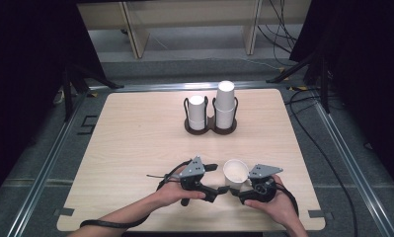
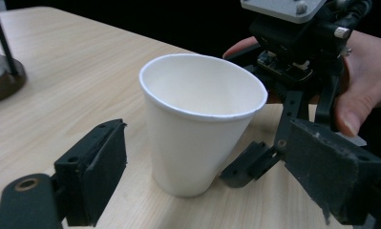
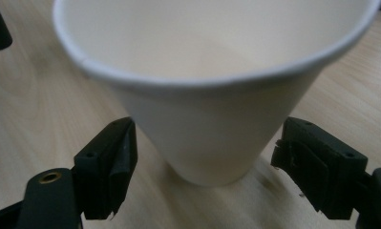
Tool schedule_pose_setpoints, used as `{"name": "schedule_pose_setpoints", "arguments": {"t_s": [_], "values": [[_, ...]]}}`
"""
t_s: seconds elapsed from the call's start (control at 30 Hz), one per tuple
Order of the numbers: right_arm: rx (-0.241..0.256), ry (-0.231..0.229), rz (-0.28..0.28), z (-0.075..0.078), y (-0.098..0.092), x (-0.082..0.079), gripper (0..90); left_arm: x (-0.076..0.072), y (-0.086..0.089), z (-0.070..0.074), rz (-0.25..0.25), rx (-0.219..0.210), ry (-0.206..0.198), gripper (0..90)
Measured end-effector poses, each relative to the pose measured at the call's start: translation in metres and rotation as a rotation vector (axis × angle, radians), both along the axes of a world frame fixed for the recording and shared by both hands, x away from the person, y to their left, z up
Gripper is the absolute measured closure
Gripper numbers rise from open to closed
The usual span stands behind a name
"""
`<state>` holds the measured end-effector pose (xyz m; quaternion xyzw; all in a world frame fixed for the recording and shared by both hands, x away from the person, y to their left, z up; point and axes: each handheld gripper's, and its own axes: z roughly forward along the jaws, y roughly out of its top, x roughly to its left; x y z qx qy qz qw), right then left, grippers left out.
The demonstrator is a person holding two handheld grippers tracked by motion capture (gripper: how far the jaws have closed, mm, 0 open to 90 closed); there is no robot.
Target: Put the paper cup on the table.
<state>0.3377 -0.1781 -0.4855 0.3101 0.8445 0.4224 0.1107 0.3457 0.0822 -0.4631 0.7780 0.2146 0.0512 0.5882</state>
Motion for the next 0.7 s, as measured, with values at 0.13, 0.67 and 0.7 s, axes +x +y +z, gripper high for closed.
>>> {"name": "schedule_pose_setpoints", "arguments": {"t_s": [0.13, 0.67, 0.7], "values": [[-0.013, 0.006, 0.001, 0.0, -0.008, -0.007, 21.9, -0.002, 0.021, 0.006, 0.026, 0.019, -0.056, 13.7], [0.093, -0.042, -0.156, 0.008, -0.064, -0.026, 30.1, 0.002, 0.142, 0.005, 0.37, 0.05, -0.193, 13.2], [0.093, -0.078, -0.163, 0.008, -0.068, -0.023, 30.8, 0.003, 0.146, 0.003, 0.382, 0.038, -0.201, 13.2]]}}
